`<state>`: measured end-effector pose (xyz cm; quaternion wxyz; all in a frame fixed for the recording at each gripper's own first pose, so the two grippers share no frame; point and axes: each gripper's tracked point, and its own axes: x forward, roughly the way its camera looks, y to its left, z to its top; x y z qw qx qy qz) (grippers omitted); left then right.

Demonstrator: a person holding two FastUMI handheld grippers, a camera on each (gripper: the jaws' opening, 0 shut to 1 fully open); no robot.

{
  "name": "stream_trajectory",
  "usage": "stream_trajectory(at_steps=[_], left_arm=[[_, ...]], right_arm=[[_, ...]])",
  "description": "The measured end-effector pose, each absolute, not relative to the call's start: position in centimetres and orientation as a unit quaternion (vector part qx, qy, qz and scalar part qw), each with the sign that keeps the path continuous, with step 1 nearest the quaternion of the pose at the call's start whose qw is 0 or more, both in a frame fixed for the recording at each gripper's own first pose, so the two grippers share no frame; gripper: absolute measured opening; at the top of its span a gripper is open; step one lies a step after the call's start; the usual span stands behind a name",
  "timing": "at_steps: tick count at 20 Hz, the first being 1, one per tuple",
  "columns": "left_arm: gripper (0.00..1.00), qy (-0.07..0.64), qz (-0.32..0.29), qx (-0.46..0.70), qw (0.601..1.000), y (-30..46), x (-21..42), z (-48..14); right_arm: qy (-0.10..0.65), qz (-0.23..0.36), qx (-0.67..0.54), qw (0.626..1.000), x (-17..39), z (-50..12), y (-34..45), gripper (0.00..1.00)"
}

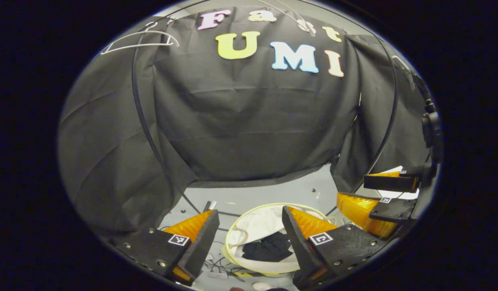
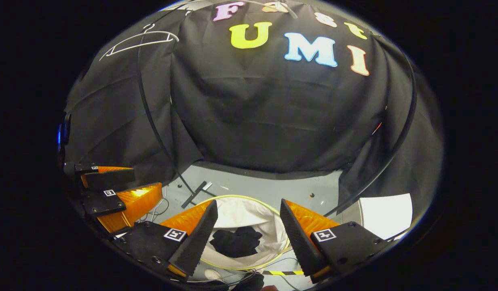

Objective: Grasp the clothes on the hanger with both hands and then place them into the laundry hamper below.

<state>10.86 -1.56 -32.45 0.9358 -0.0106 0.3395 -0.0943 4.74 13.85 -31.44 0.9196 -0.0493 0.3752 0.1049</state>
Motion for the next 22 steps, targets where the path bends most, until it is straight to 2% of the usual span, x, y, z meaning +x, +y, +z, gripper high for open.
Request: stream_trajectory(at_steps=[12,22], left_arm=[[0.92,0.185,-0.069,-0.010,0.980,-0.2,11.7,-15.6],[0.92,0.087,-0.075,-0.006,0.993,-1.3,6.5,-3.6]], right_arm=[[0.224,0.069,-0.031,0.972,4.9,-15.6,8.1,0.96],[0.128,0.047,-0.018,0.990,0.4,-5.3,1.9,0.96]])
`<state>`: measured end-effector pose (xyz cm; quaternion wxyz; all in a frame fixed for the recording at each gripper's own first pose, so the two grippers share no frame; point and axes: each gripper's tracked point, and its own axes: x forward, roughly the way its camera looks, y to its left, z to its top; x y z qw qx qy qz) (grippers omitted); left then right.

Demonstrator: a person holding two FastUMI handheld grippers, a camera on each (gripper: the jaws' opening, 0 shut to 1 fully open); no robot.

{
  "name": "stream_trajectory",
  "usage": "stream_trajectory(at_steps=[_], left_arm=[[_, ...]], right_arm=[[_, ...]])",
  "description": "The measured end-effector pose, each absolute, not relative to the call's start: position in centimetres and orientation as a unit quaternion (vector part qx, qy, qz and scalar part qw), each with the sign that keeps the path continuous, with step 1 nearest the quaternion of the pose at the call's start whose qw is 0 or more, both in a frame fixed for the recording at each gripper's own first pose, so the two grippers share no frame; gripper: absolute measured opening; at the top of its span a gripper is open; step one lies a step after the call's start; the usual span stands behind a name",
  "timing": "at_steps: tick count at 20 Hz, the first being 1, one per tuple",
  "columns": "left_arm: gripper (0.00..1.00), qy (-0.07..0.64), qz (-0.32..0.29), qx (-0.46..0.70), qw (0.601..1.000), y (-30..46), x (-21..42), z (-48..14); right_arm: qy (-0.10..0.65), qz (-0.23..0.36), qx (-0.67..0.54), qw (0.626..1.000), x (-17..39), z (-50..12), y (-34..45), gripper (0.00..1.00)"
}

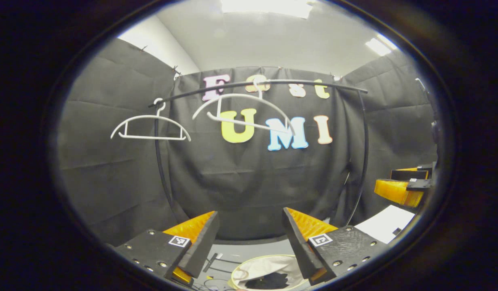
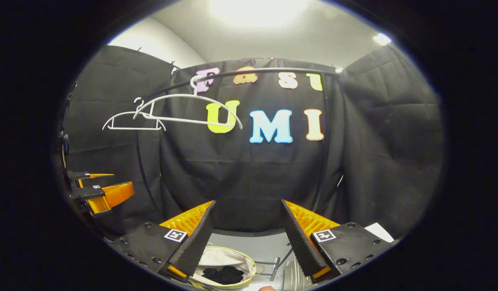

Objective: Grasp the clothes on the hanger with both hands and then place them into the laundry hamper below.

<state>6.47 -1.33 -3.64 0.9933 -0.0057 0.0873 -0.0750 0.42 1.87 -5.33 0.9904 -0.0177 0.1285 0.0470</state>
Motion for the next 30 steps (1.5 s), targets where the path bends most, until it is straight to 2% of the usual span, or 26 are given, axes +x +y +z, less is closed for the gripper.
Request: stream_trajectory(at_steps=[5,12,30], left_arm=[[0.92,0.051,-0.064,-0.005,0.997,-1.5,3.8,0.1],[0.92,0.009,-0.050,-0.002,0.999,-1.6,0.4,4.0],[0.92,-0.019,-0.030,0.004,0.999,-0.8,-2.1,4.8]], right_arm=[[0.092,0.023,-0.029,0.995,-2.3,-2.2,-2.1,0.96],[0.068,-0.003,-0.025,0.997,-4.5,-0.7,-5.2,0.96],[0.025,0.000,-0.030,0.999,-4.8,1.9,-5.5,0.97]])
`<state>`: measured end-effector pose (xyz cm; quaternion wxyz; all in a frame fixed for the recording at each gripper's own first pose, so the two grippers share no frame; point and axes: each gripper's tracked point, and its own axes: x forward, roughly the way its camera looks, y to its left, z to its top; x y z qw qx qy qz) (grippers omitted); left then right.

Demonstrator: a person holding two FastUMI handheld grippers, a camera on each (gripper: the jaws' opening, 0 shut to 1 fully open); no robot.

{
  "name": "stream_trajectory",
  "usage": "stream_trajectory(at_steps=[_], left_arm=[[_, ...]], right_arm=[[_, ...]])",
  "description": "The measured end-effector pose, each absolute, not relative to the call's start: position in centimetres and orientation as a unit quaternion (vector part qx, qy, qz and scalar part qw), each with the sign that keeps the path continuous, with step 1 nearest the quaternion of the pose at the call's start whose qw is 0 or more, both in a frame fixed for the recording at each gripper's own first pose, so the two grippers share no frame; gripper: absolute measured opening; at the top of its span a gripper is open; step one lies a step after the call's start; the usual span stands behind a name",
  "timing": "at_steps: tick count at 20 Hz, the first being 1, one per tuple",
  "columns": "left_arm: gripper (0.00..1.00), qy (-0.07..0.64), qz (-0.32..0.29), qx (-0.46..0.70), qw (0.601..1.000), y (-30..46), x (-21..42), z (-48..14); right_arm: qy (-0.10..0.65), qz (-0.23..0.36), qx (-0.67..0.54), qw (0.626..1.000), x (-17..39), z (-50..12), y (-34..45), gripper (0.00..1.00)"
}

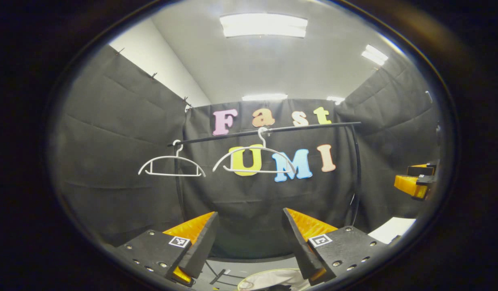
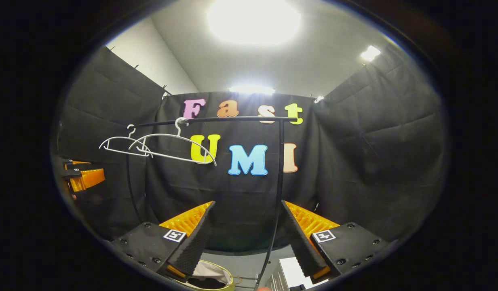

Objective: Grasp the clothes on the hanger with both hands and then place them into the laundry hamper below.

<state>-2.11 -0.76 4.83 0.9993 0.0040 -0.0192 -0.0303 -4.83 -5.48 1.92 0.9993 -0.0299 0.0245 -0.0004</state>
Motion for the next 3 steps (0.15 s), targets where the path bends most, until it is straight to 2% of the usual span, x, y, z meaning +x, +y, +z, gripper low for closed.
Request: stream_trajectory(at_steps=[3], left_arm=[[0.89,-0.022,-0.031,0.004,0.999,-0.81,-2.30,4.90]], right_arm=[[0.020,0.000,-0.028,0.999,-4.76,2.30,-5.29,0.98]])
